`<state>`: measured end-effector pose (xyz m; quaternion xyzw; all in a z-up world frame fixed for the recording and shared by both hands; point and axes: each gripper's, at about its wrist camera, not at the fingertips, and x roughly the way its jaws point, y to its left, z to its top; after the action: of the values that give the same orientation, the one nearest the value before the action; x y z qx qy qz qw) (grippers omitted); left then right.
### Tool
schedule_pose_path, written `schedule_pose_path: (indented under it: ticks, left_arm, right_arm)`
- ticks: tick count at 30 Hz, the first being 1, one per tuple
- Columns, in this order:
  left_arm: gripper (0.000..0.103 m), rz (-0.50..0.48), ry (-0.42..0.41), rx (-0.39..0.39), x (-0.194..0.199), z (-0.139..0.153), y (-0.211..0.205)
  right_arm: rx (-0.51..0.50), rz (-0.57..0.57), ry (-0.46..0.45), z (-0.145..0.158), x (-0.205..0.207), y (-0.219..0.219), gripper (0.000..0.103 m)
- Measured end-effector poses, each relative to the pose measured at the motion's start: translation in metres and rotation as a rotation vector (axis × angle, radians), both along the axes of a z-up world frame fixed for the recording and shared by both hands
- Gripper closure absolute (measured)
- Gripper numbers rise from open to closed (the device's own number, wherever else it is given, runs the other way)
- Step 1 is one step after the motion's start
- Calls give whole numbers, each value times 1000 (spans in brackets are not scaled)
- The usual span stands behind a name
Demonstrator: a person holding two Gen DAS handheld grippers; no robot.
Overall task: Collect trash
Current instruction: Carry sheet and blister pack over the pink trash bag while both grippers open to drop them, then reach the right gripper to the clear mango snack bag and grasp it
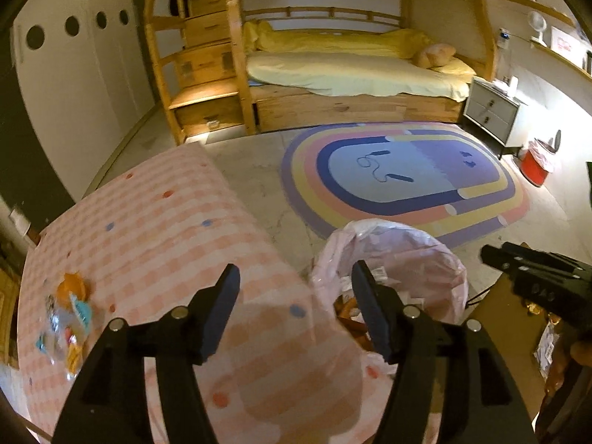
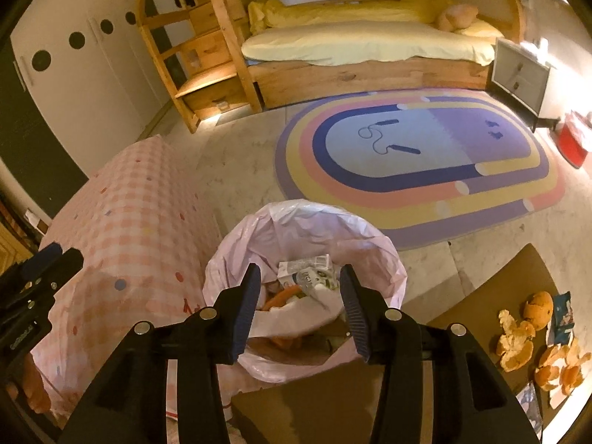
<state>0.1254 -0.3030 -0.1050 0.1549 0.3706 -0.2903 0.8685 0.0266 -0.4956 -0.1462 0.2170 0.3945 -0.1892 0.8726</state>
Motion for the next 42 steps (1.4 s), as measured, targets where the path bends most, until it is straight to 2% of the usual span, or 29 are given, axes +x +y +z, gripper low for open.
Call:
schedule_pose_path:
  ticks: [8, 14, 23, 32, 37, 42]
  left_arm:
    - [42, 96, 5, -19, -3, 12, 54]
    - [40, 155, -8, -42, -14, 24, 101]
    - [38, 312, 1, -52, -15, 25, 190]
    - [38, 490, 9, -49, -6, 21, 281]
    - [37, 557, 25, -37, 9, 12, 315]
    - [37, 587, 37, -23, 24, 5, 328]
  right_arm:
    - [-16, 23, -54, 28, -15, 20, 56]
    - [-38, 110, -84, 49, -13, 60, 56]
    - [-79, 327, -95, 64, 19, 152, 56]
    - [-123, 519, -72, 64, 64, 232, 56]
    - [-138, 600, -51, 59, 93, 265, 56]
    - [-156, 681, -31, 51, 122, 293, 56]
